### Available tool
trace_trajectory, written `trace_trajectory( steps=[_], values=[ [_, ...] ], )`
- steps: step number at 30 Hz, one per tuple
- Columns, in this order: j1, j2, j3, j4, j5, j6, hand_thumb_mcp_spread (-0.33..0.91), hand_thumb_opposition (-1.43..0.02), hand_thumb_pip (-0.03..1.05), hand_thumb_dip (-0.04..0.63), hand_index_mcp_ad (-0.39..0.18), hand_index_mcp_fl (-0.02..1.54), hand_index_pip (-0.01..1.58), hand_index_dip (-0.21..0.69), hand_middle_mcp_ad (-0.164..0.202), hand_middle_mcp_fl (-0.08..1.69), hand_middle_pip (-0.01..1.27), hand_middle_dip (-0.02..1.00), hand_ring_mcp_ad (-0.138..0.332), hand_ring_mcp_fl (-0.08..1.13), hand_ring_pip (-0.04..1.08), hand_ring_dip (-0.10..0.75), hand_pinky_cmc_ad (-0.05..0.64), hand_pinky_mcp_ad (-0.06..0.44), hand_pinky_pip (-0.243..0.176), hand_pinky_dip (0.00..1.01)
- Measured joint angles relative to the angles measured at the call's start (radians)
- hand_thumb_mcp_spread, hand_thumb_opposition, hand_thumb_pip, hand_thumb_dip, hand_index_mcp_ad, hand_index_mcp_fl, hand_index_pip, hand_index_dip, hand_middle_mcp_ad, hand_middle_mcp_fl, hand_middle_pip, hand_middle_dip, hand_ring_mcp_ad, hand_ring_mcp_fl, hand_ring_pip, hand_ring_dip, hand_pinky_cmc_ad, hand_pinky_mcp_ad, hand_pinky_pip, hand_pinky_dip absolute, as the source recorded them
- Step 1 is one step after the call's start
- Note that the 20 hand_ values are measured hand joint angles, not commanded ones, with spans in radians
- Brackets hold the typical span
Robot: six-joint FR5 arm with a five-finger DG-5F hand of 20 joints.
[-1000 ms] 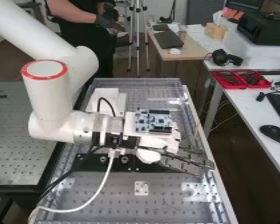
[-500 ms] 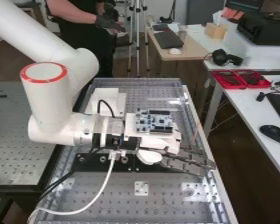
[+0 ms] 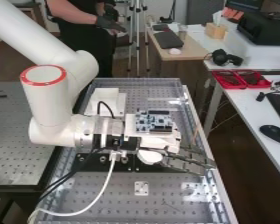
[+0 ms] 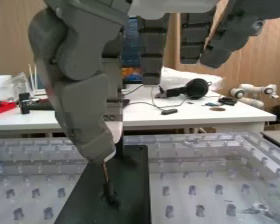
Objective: Grab the drill bit and place it in the clear container
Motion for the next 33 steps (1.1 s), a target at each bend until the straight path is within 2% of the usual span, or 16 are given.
trace_trajectory(
  steps=[10,29,33],
  values=[
    [0.0,0.0,0.007,-0.012,0.004,0.016,0.61,-0.88,0.46,0.237,-0.204,0.49,1.15,0.194,0.068,0.25,0.13,0.19,0.195,0.06,0.09,0.024,0.342,0.138,-0.066,0.19],
    [0.002,-0.009,0.015,-0.015,0.0,0.007,0.58,-0.87,0.47,0.237,-0.204,0.47,1.14,0.171,0.068,0.25,0.13,0.19,0.199,0.06,0.09,0.024,0.344,0.136,-0.065,0.19],
    [0.001,-0.008,0.015,-0.014,0.0,0.003,0.59,-0.87,0.47,0.237,-0.202,0.51,1.18,0.171,0.065,0.25,0.14,0.19,0.199,0.06,0.09,0.024,0.344,0.138,-0.068,0.19]
  ],
)
